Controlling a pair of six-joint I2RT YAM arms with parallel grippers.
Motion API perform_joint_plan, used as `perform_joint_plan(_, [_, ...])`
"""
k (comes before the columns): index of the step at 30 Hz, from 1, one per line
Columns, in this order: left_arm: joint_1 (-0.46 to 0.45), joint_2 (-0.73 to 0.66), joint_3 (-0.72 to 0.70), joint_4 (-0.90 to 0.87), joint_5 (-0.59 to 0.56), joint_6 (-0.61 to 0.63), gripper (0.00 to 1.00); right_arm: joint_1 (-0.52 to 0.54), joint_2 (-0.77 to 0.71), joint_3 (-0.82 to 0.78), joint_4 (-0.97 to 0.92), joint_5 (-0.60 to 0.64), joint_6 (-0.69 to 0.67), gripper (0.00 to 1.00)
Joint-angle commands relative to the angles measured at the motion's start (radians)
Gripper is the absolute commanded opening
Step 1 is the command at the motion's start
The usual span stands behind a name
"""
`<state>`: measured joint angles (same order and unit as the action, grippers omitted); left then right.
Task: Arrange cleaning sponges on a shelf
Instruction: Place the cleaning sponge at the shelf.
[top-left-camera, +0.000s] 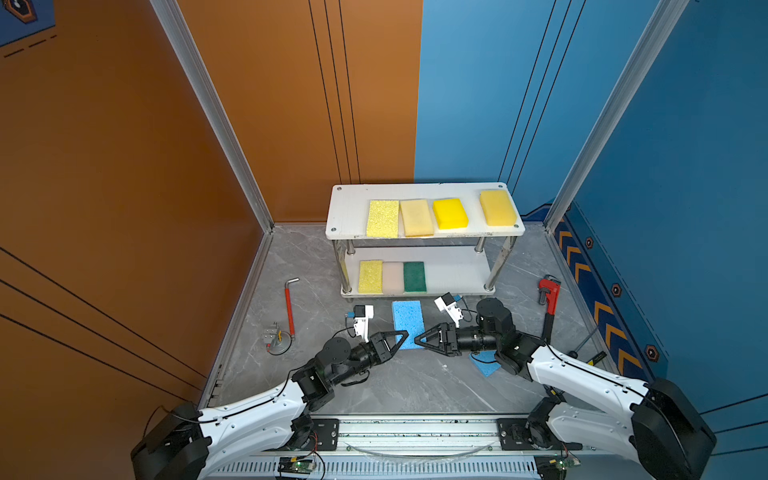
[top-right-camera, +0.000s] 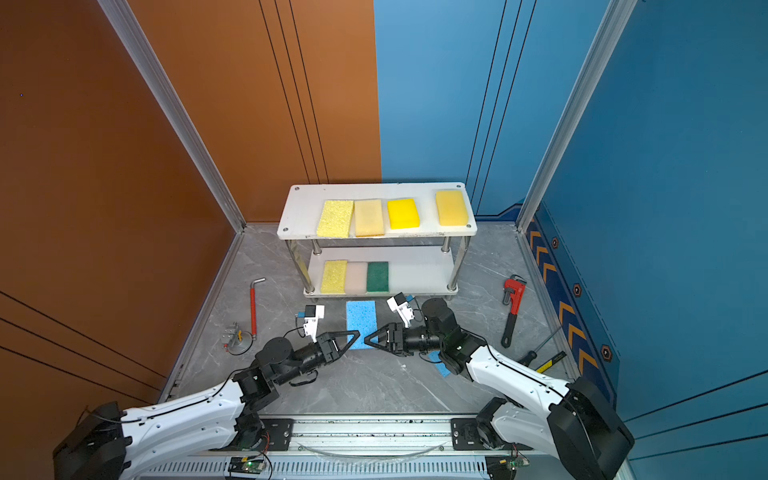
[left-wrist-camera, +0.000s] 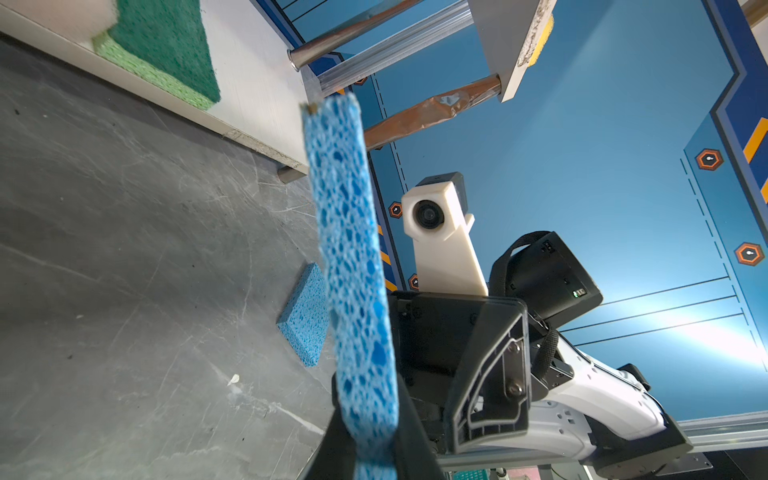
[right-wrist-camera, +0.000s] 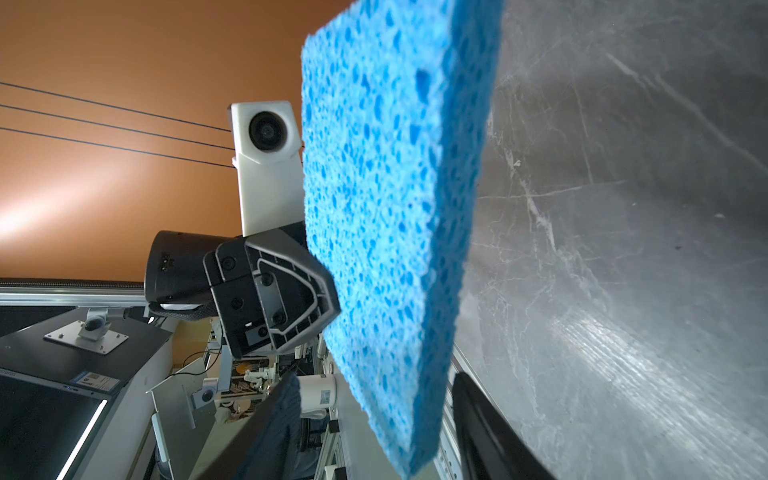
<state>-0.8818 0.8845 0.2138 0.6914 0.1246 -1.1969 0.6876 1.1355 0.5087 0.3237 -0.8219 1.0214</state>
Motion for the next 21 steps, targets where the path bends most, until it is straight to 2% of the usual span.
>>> perform_joint_plan(1, [0.009, -0.018, 0.007, 0.033, -0.021, -0.002, 0.15, -0.008, 0.004, 0.005, -0.01, 0.03, -0.015, 0.61])
perform_joint_plan(12, [0.013, -0.022, 0.001, 0.033, -0.026, -0.002, 0.15, 0.007, 0.01, 0.025, 0.074, 0.005, 0.023, 0.47])
perform_joint_plan(13, [0.013, -0.024, 0.001, 0.033, -0.028, -0.003, 0.15, 0.035, 0.009, 0.024, 0.075, 0.006, 0.023, 0.46])
perform_joint_plan(21, [0.014, -0.034, -0.015, 0.032, -0.036, -0.009, 0.15, 0.032, -0.012, 0.017, 0.063, 0.031, 0.021, 0.32])
